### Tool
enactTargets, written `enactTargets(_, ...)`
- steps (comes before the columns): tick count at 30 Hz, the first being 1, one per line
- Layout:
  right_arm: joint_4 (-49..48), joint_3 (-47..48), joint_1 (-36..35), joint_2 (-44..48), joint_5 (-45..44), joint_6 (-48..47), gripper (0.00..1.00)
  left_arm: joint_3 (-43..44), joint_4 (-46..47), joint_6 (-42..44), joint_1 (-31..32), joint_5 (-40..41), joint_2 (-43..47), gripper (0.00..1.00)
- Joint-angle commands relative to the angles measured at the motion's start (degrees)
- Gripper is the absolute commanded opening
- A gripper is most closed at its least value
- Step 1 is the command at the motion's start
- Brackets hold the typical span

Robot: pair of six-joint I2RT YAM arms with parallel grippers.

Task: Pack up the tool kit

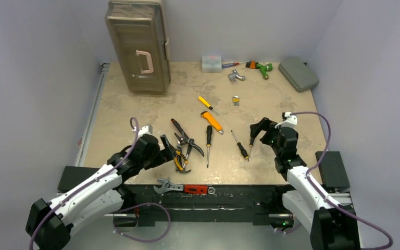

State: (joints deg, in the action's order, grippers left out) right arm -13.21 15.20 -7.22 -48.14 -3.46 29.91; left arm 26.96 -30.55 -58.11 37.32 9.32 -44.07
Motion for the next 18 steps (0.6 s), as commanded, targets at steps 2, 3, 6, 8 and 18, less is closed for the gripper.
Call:
enactTargets(2,-9.26,4.45,-4.20,-8.28,14.89,-3.62,0.99,4.18,5.98,-3.83,5.00,2.15,-7.69,1.00)
enactTargets(3,-9.36,5.46,-7.29,-10.00,15.26,-4.54,0.99,5.14,6.31,-3.85,5.63,2.19,-9.41,1.00)
enactTargets(6,-8.99,8.72,-16.13,-13.89,13.75,-8.47,0.99,6.37,6.39,-2.73,5.93,2.88,-10.92,1.00)
enactTargets(8,-8.27,10.67,-20.63,-15.94,11.66,-10.84,0.99,5.64,6.36,-2.14,5.94,4.34,-8.43,1.00)
enactTargets(18,-2.99,19.13,-31.35,-25.37,9.96,-16.46,0.99,6.27,-4.60,0.69,5.72,8.62,2.48,1.00)
